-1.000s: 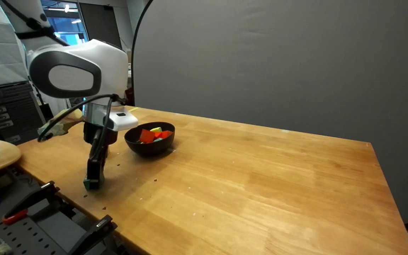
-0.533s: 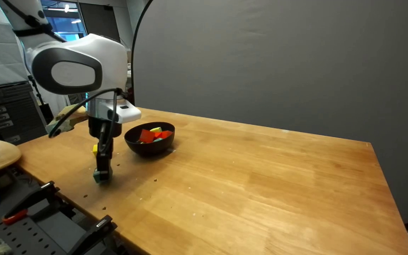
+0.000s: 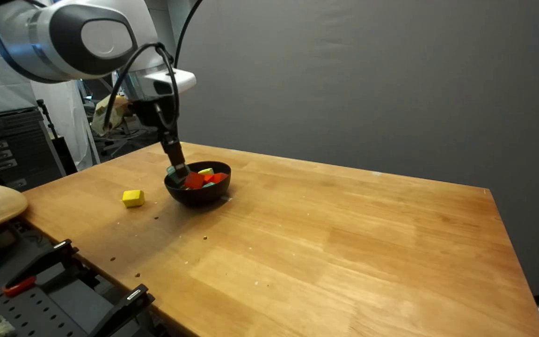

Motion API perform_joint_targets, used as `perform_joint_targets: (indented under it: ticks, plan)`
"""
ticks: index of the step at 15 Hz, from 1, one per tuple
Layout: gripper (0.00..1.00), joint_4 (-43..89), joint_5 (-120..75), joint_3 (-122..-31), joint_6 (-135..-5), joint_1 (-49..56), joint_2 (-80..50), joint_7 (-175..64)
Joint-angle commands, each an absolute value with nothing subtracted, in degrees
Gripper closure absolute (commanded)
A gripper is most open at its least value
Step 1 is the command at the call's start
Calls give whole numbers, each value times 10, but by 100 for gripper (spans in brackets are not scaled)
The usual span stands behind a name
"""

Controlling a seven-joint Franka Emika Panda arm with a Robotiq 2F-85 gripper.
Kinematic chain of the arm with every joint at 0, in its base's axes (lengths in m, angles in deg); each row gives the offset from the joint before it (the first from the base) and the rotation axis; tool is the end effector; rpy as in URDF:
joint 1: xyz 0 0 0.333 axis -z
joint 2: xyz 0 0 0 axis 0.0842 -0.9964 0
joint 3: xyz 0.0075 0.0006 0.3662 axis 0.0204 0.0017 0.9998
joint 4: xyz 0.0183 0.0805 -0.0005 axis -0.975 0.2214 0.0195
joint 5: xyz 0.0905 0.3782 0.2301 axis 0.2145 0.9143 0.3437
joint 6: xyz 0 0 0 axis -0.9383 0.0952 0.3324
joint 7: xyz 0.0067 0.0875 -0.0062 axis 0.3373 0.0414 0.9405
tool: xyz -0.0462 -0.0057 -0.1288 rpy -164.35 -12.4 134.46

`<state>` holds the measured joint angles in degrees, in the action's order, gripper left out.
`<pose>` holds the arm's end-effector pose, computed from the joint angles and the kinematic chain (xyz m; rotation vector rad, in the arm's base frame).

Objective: Pick up all the blocks from the table and put them in the black bowl.

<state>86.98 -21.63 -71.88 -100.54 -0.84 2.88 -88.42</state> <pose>0.4430 0.0496 0.2152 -2.9797 0.7721 -0.2587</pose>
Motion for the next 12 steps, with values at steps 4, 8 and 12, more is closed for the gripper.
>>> perform_joint_targets:
  ticks: [4, 8, 12]
  plan:
    - [82, 748, -96, -694, -1139, 2, -99, -823]
    - [82, 701, -180, -751, -1093, -23, -160, -852]
    - [16, 703, -197, -821, -1083, -82, -152, -822]
